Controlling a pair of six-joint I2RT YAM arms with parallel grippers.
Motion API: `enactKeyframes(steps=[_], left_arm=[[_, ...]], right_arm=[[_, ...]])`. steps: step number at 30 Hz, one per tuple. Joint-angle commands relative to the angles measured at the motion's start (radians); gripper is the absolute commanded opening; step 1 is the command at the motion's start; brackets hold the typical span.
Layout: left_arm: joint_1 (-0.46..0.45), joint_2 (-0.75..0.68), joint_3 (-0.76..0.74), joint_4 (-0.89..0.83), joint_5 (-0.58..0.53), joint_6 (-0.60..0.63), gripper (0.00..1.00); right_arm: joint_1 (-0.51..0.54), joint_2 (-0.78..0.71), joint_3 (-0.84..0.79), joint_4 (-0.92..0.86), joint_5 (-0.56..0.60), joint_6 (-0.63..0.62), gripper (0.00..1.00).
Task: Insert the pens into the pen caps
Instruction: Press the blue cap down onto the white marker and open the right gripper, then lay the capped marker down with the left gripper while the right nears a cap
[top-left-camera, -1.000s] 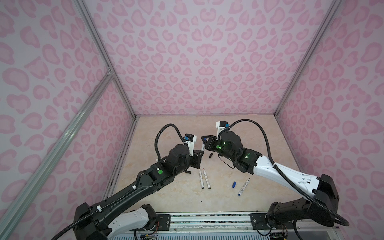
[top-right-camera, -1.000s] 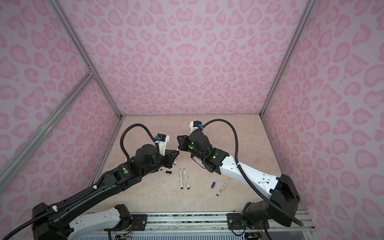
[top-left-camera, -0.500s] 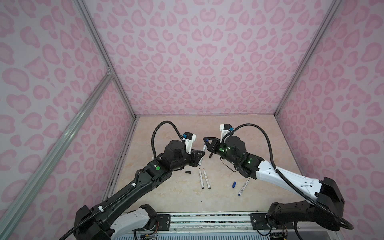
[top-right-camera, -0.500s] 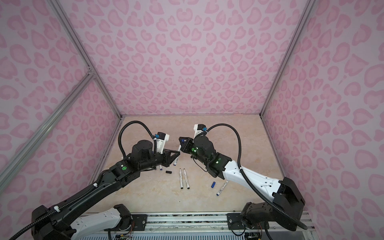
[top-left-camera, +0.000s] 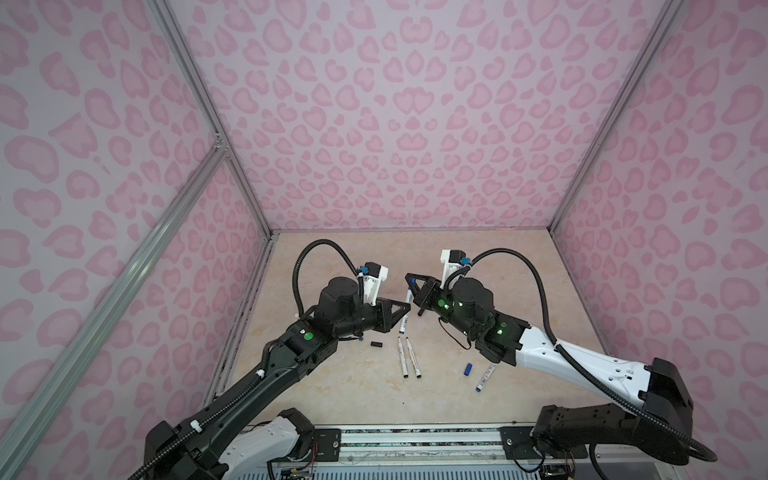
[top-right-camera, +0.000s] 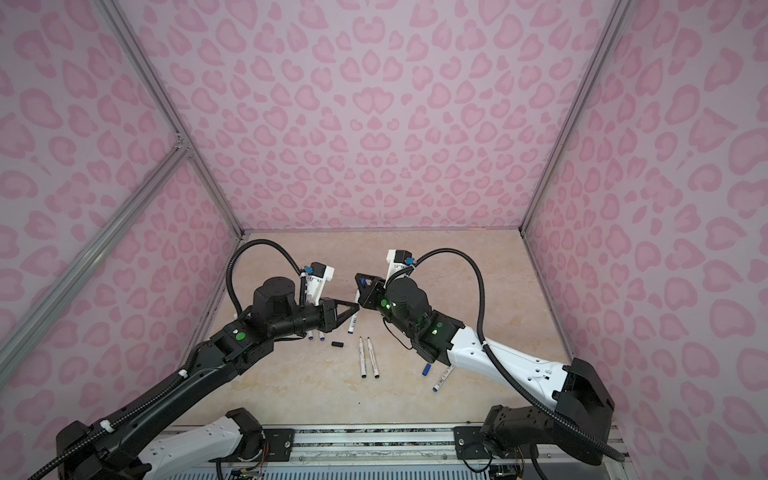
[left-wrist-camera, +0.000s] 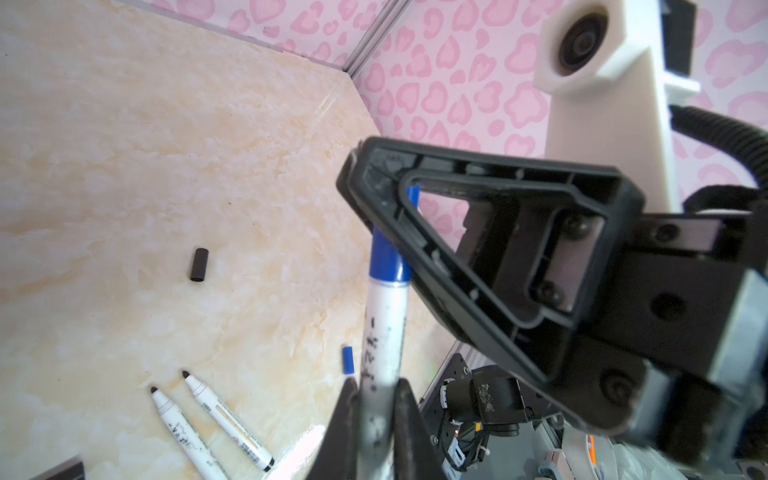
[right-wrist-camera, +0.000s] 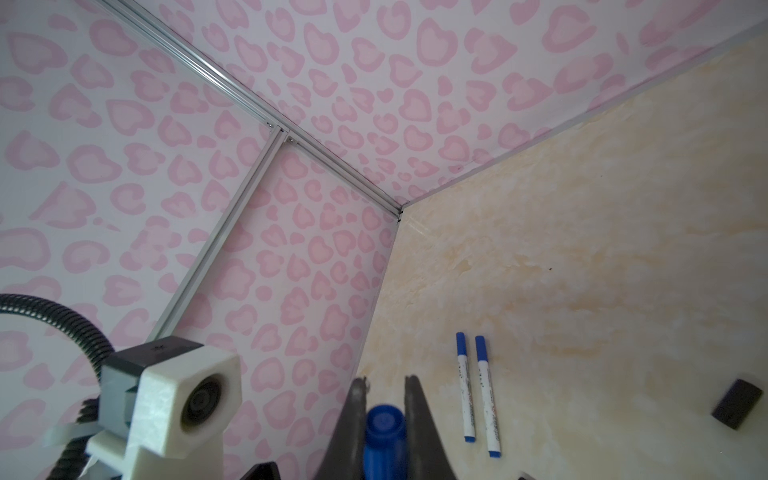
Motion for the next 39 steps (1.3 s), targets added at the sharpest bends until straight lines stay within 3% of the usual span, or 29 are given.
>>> enactKeyframes(steps=[1,5,7,11,15,21,30,39], left_arm=[[0.018,0.026,0.02,0.127,-0.373,-0.042,0.03],[0.019,0.031,0.019,0.088,-0.415,-0.031,0.03],[0.019,0.026,0.006,0.075,-0.441,-0.026,0.03],[0.02,0.03,-0.026,0.067,-0.482,-0.021,0.03],[0.024,0.094,-0.01,-0.014,-0.561,-0.039,0.03],[0.044,0.268,0.063,-0.163,-0.676,-0.088,0.03],[0.06,0.539,0.178,-0.284,-0.732,-0.145,0.03],[0.061,0.655,0.175,-0.317,-0.733,-0.18,0.03]], right_arm=[[0.034,0.0,0.015,-0.079,-0.21,0.011,0.11],[-0.001,-0.029,0.012,-0.108,-0.167,-0.011,0.52],[-0.033,-0.053,0.012,-0.164,-0.14,-0.021,0.66],[-0.119,-0.143,-0.047,-0.225,-0.134,-0.022,0.85],[-0.191,-0.26,-0.133,-0.306,-0.094,-0.054,0.85],[-0.237,-0.357,-0.213,-0.451,-0.011,-0.112,0.73],[-0.257,-0.394,-0.319,-0.49,-0.001,-0.118,0.63],[-0.262,-0.43,-0.364,-0.528,0.052,-0.124,0.62]])
